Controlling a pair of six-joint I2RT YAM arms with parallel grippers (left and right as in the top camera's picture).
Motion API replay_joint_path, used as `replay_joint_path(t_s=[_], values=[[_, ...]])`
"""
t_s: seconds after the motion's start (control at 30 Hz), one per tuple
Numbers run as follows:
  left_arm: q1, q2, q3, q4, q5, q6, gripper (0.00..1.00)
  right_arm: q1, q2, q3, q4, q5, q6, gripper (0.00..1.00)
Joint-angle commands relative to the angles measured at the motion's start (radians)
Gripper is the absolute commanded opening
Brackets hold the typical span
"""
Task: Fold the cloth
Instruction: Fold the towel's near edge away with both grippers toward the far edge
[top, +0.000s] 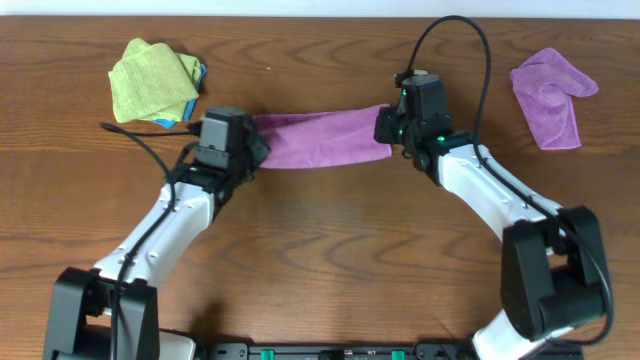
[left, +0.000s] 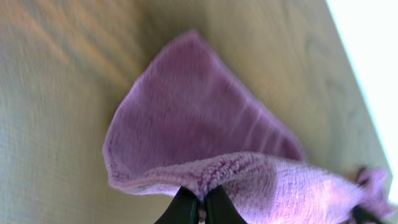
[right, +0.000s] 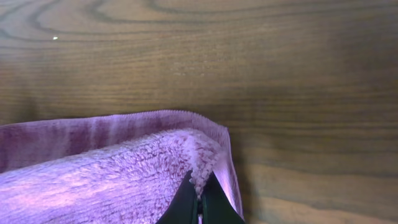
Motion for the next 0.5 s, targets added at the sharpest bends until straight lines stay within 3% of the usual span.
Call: replay_joint_path(t_s=[0.0,0.47], values=[[0.018,0.035,0.003,0.041,-0.027,0.018,0.06,0.003,0.042,0.017,0.011,0.026,-0.018,0.02],[0.035,0.236,0.032,0.26,-0.024,0.018,0.06,0.004,0.182,0.112,0.081,0.032,-0.026,0.02]])
